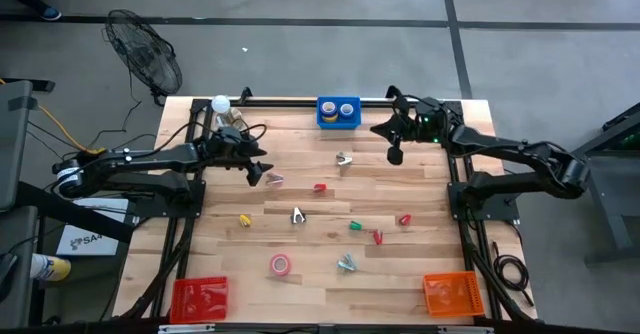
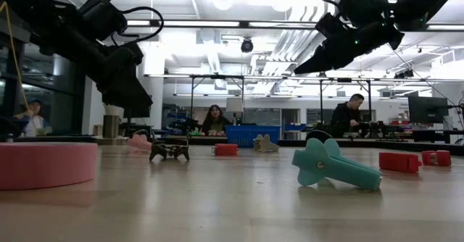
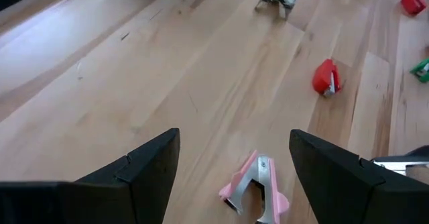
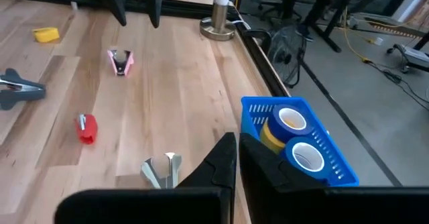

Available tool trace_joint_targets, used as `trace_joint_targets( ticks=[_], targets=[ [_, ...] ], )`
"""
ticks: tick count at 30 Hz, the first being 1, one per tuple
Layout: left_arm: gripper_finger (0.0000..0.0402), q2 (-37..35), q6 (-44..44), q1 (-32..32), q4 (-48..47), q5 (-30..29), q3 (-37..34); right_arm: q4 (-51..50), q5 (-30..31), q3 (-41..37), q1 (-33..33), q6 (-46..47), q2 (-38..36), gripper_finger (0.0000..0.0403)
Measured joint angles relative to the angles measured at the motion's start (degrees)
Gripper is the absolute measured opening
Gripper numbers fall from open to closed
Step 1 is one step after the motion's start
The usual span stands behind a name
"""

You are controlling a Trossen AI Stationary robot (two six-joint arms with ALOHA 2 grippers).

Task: Pick and place Stapler, Stapler remover, tape
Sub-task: Put the pink tape into the blue bin

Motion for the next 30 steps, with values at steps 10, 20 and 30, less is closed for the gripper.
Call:
trace_joint_targets(
  ticks=[10, 20, 30],
  targets=[
    [0.0277, 0.22, 0.15, -4.51, 0.2, -3.9, 0.0, -0.01, 0.17, 0.0, 0.0, 0.51, 0.01, 0.0012],
    [0.0277, 0.46, -3.25, -13.01, 0.27, -11.32, 0.0, -5.45, 3.94, 0.0, -0.15, 1.5, 0.03, 0.0036],
    [0.0277, 6.42, -7.17, -18.11, -0.55, -13.88, 2.09, -6.96, 3.89, 0.0, -0.15, 1.71, 0.04, 0.0113]
  ],
)
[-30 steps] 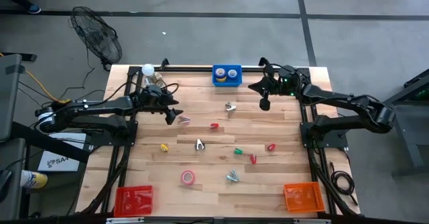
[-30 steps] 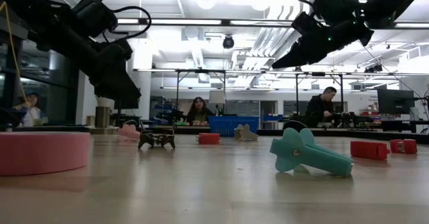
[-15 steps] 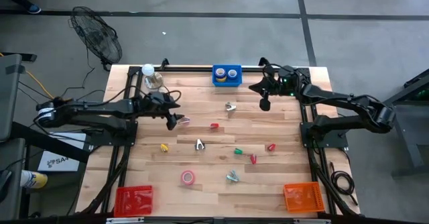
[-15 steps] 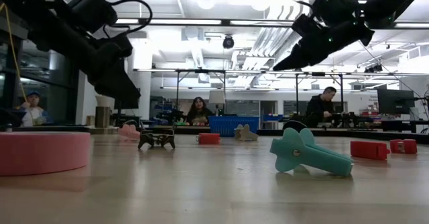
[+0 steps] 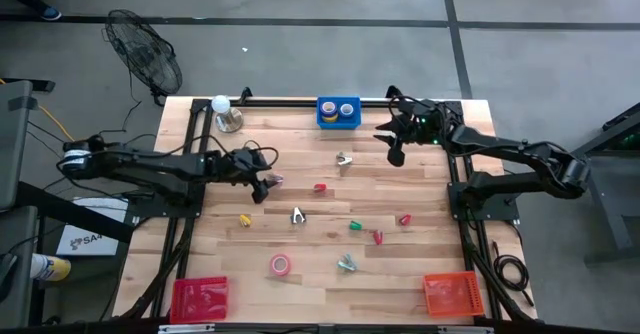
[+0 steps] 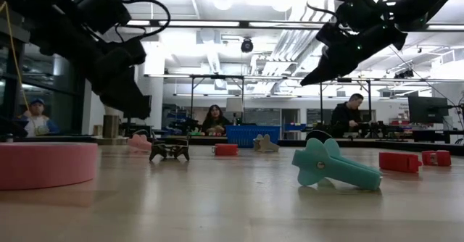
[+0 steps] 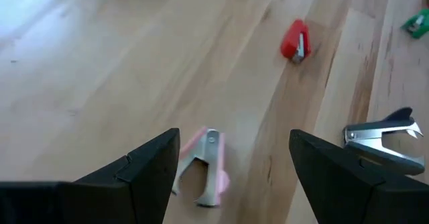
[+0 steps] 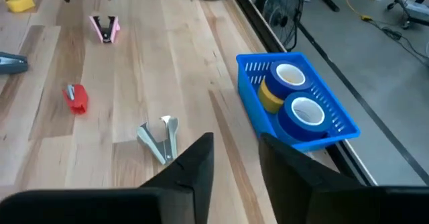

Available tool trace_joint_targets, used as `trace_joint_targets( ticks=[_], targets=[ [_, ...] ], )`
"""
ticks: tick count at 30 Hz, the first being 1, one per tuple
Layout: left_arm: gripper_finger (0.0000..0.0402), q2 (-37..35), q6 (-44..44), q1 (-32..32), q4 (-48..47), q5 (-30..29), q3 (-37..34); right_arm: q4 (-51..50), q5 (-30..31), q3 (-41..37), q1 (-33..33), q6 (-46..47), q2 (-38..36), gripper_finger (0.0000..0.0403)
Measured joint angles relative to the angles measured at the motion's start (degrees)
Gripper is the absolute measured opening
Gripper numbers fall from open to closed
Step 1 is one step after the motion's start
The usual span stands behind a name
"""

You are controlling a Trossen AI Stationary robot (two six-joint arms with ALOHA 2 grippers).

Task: Pick and place Stapler, Stapler remover, tape
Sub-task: Put the pink tape into the blue bin

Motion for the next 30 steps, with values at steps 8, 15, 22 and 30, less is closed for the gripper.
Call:
trace_joint_targets(
  ticks=[8, 15, 22, 30],
  targets=[
    [0.0277, 6.21, 0.04, -2.73, -7.02, 0.93, 5.99, -2.49, -0.03, 0.0, 0.0, -0.35, 0.0, 0.0117],
    [0.0277, 10.0, -0.86, -4.14, -11.41, 1.29, 10.65, -2.81, -2.03, 0.0, 0.04, -1.08, 0.0, 0.0117],
    [0.0277, 11.43, -3.45, -4.11, -11.78, 1.18, 11.68, 6.89, -7.81, -4.43, 0.04, -2.84, -0.74, 0.0117],
    [0.0277, 11.45, -8.83, -4.84, -11.78, 3.56, 11.68, 13.94, -7.29, -11.24, 1.52, -0.25, -5.71, 0.0117]
  ],
)
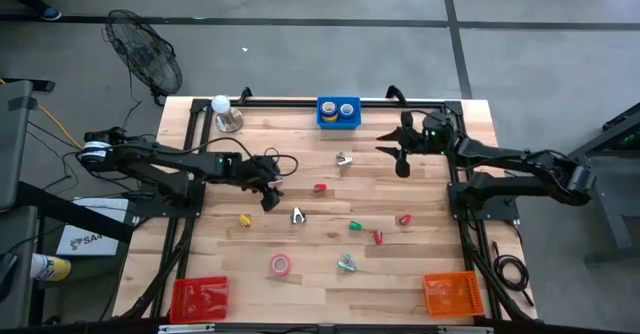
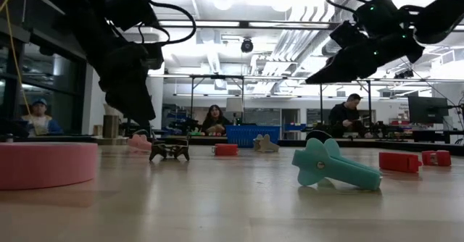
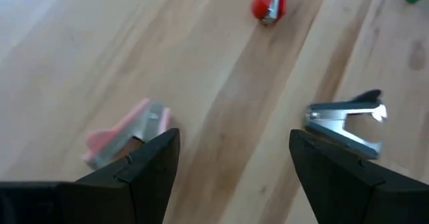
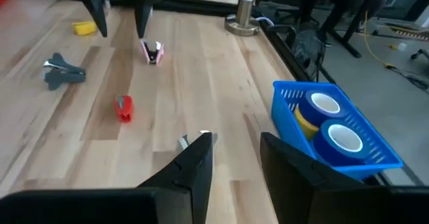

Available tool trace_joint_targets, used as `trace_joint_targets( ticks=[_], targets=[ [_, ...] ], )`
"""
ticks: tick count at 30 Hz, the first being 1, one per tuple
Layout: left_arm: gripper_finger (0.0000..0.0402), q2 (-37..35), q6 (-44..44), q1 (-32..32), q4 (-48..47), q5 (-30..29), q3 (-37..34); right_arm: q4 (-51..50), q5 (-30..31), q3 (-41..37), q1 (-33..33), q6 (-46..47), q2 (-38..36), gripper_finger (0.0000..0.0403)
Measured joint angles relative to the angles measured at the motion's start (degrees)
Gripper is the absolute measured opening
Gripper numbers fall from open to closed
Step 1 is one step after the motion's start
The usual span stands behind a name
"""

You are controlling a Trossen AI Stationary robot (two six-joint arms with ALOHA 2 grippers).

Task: Pick and place Stapler, Stapler remover, tape
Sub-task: Put the pink tape into the blue bin

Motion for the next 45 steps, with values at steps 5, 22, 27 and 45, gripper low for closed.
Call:
trace_joint_targets(
  ticks=[5, 22, 27, 45],
  targets=[
    [0.0277, 0.0, -4.17, -4.24, 0.15, -1.55, 0.0, -0.54, 2.3, -1.04, 2.95, -0.33, -2.89, 0.0117],
    [0.0277, 4.8, -18.23, -17.39, -13.15, -7.0, 9.73, -3.35, 2.36, -1.06, 6.07, 0.12, -5.11, 0.0117],
    [0.0277, 11.64, -19.12, -17.58, -19.99, -3.58, 17.11, -3.19, 2.35, -1.06, 6.13, 0.12, -5.11, 0.0117],
    [0.0277, 21.24, -37.08, -18.76, -28.07, 11.78, 26.43, -3.56, 2.09, -1.02, 8.03, 1.63, -5.5, 0.0117]
  ],
)
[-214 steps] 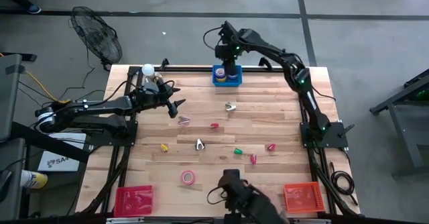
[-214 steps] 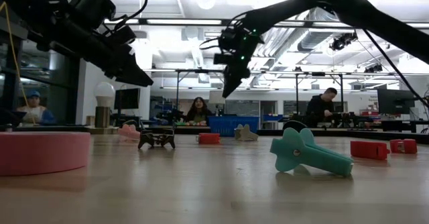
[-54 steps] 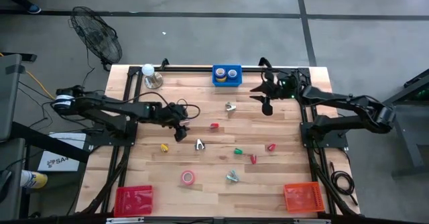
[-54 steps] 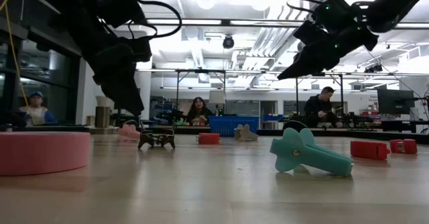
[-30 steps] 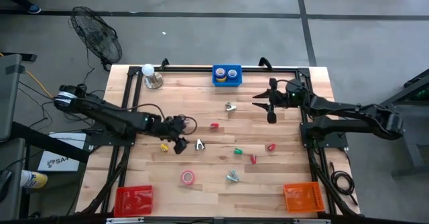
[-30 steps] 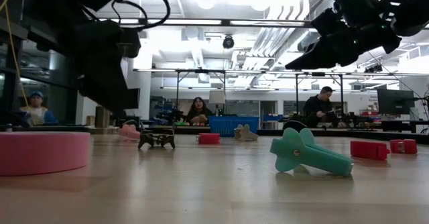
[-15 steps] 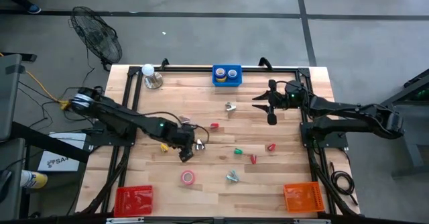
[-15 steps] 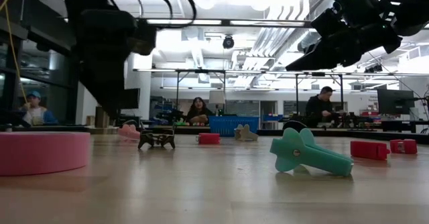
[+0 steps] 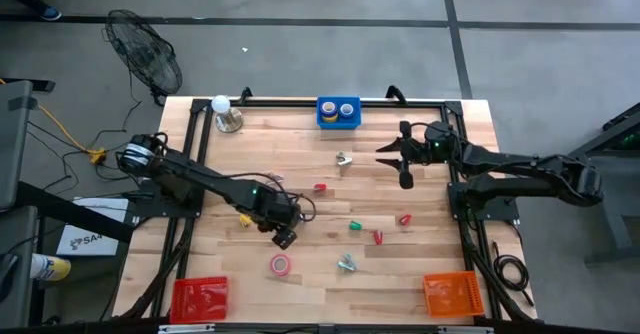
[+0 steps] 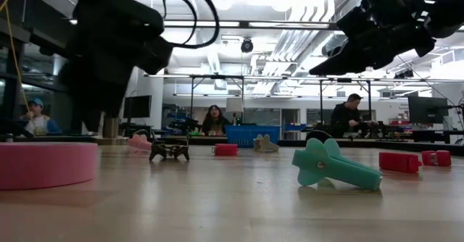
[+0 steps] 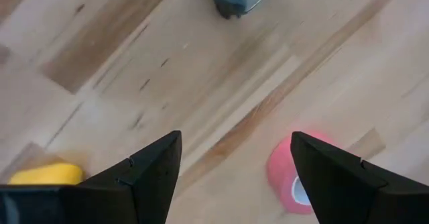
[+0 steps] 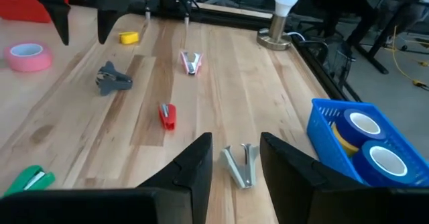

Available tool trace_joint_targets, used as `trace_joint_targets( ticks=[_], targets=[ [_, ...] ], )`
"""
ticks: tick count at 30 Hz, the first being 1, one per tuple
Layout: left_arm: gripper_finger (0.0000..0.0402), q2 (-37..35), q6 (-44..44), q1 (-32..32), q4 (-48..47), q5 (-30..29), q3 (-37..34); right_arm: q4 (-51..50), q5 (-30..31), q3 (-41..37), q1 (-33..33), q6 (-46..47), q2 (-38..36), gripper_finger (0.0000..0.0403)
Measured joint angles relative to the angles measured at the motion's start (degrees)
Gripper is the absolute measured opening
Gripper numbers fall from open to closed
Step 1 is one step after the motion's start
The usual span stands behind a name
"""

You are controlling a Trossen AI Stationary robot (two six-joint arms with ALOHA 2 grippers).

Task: Pick and place Stapler, Stapler remover, tape
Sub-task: Put the pink tape into the blue bin

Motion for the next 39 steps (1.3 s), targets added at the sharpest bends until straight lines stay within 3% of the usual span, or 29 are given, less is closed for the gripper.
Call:
trace_joint_targets(
  ticks=[13, 20, 26, 39],
  targets=[
    [0.0277, 2.49, -14.02, -8.11, -0.06, -3.62, 4.54, 0.0, 0.03, 0.0, 3.43, 2.04, 0.0, 0.0117],
    [0.0277, 10.44, -12.62, -8.61, -1.87, -1.3, 12.09, -0.5, 0.02, 0.0, 5.5, 2.77, -0.06, 0.0117],
    [0.0277, 14.37, -12.68, -8.61, -13.42, -0.2, 17.43, -1.12, 0.01, -0.01, 7.29, 2.95, -0.28, 0.0117],
    [0.0277, 15.18, -16.23, -9.49, -15.43, 0.03, 18.14, -3.21, 0.04, -0.02, 10.57, 2.73, -1.01, 0.0117]
  ],
)
